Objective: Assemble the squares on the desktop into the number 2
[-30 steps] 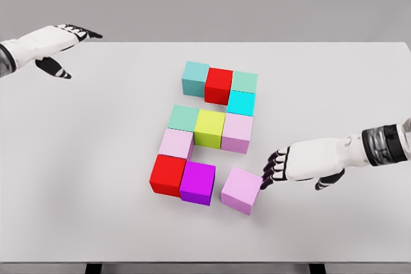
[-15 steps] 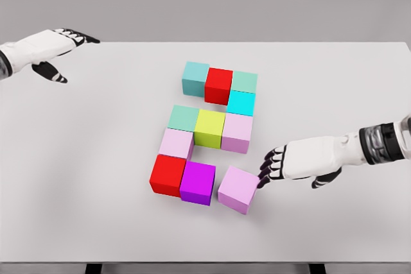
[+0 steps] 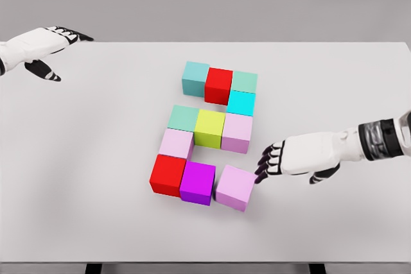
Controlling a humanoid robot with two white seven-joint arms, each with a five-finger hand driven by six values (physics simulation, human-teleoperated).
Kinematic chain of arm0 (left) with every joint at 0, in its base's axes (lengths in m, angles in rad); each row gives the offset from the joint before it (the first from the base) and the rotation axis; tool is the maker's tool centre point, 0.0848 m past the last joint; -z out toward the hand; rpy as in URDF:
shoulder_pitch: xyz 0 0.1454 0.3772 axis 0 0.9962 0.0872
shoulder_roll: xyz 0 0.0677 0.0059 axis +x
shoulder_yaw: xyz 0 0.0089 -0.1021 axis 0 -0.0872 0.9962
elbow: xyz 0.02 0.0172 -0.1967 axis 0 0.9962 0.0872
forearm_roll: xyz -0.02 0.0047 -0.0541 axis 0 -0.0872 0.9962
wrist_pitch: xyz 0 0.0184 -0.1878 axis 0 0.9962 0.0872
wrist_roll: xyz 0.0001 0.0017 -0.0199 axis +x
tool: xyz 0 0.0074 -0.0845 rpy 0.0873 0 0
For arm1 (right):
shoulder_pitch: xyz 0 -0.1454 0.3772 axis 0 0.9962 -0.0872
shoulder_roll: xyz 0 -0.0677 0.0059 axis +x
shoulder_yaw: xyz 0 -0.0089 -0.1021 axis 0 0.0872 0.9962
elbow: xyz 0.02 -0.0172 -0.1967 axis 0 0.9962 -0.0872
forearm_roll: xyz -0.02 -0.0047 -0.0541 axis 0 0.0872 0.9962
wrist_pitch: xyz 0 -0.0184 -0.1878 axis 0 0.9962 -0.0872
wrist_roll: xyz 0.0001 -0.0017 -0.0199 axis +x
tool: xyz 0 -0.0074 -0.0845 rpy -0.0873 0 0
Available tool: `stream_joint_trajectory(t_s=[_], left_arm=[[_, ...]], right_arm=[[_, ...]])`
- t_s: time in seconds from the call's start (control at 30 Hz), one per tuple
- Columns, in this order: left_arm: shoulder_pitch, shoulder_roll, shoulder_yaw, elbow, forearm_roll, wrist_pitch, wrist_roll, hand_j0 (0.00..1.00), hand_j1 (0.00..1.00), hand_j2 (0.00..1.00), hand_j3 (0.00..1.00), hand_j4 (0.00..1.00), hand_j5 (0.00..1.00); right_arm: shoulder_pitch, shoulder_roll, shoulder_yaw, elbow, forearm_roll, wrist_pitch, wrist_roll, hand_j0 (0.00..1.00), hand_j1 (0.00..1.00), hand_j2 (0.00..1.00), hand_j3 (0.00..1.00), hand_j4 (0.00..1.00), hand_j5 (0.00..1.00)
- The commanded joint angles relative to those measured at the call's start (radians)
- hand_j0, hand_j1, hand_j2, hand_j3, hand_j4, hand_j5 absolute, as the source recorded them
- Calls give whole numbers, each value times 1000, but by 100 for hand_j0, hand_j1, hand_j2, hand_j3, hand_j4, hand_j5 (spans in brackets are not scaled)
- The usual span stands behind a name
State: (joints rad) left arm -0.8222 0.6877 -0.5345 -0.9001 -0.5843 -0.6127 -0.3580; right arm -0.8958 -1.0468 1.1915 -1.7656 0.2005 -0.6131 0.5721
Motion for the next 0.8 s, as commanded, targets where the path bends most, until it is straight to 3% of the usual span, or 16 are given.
stream_joint_trajectory(t_s=[0.0, 0.6, 0.77], left_arm=[[2, 1, 1, -3, 6, 2, 1, 100, 100, 100, 100, 100, 100], [9, 1, -1, -14, 7, 2, 1, 100, 100, 100, 100, 100, 100], [12, 4, -5, -48, 7, 2, 1, 100, 100, 100, 100, 100, 100]], right_arm=[[0, -2, -6, 0, -6, 2, 0, 96, 96, 96, 96, 96, 96], [0, 4, -21, 0, -9, 2, -1, 96, 96, 96, 96, 96, 96], [0, 7, -20, 0, -30, 2, 2, 96, 96, 96, 96, 96, 96]])
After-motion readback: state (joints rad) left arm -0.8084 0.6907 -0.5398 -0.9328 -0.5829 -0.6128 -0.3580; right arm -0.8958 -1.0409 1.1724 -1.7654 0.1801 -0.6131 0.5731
